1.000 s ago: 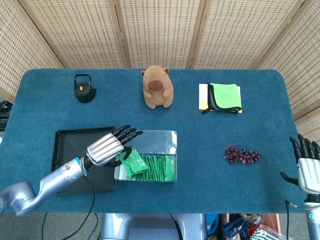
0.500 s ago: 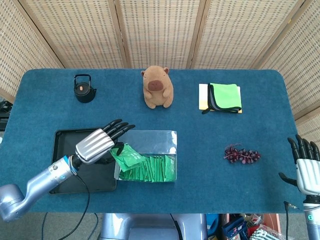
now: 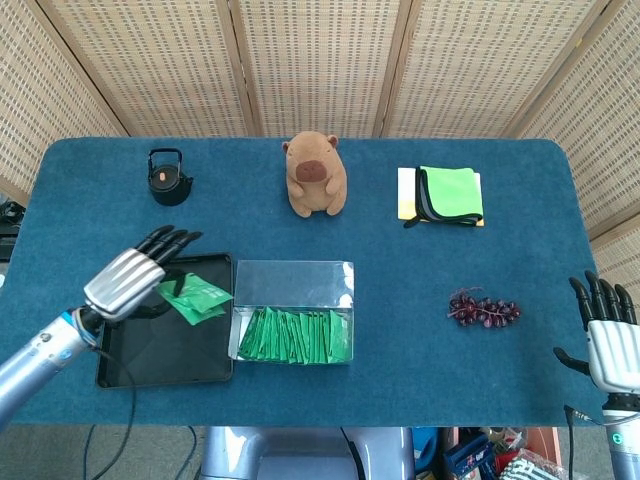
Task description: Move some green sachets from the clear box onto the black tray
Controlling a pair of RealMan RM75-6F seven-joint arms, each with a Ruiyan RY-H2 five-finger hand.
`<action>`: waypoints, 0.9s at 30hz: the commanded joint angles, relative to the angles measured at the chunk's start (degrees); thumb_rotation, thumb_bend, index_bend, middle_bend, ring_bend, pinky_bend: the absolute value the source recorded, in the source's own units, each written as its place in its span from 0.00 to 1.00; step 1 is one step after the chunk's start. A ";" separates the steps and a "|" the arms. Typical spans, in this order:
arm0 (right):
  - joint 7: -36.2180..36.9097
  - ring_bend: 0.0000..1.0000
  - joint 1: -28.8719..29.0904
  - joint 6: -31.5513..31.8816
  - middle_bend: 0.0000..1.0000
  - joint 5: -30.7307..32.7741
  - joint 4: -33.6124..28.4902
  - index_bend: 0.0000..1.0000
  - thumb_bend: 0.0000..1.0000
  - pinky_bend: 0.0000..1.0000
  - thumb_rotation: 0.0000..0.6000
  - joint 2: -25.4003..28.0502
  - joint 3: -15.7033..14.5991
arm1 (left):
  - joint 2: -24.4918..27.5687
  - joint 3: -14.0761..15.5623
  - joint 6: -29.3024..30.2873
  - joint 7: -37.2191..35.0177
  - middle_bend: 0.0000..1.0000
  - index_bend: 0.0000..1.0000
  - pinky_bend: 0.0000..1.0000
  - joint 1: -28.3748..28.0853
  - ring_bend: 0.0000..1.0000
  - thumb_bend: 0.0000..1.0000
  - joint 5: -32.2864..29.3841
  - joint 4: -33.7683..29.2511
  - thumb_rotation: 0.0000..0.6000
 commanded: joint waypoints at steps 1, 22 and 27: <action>-0.14 0.00 0.04 -0.03 0.00 -0.08 -0.01 0.00 0.00 0.00 1.00 -0.05 -0.04 | 0.79 1.37 -1.92 -0.70 0.00 0.75 0.00 1.12 0.00 0.48 -1.52 1.10 1.00; -0.93 0.00 0.37 -0.53 0.00 -0.45 -0.09 0.00 0.00 0.00 1.00 -0.42 -0.33 | -0.33 -0.71 -23.22 0.50 0.00 0.00 0.00 -2.81 0.00 0.19 -22.00 2.77 1.00; -0.91 0.00 0.41 -0.57 0.00 -0.53 -0.15 0.00 0.00 0.00 1.00 -0.39 -0.34 | -0.51 -2.40 -16.19 -0.66 0.00 0.00 0.00 0.23 0.00 0.19 -20.32 2.49 1.00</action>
